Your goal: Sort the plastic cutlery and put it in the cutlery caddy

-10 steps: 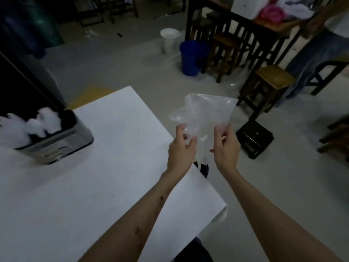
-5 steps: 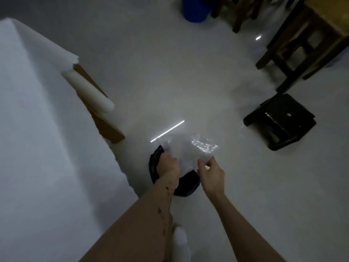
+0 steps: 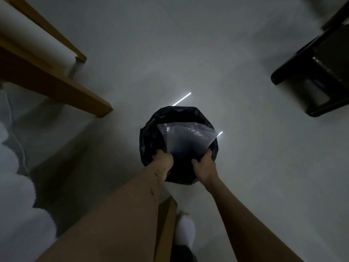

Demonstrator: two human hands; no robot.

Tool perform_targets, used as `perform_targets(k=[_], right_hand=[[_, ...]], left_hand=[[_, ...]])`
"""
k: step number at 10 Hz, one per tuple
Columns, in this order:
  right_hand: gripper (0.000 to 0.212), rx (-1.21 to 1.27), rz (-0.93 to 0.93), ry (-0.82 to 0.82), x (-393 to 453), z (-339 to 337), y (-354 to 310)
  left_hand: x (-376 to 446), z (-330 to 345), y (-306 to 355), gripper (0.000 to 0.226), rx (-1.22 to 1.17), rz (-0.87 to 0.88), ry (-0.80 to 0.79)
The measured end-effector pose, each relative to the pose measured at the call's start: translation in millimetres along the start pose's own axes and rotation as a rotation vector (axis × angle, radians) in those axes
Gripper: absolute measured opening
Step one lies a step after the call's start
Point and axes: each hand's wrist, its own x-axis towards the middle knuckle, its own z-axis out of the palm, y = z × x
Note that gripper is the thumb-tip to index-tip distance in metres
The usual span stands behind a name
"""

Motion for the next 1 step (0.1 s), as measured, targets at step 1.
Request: perform_targets(k=[1], right_hand=[[0.07, -0.079, -0.007, 0.051, -20.9, -6.9, -12.9]], left_hand=[[-26.6, -13.1, 7.1, 0.063, 0.312, 0.056, 0.09]])
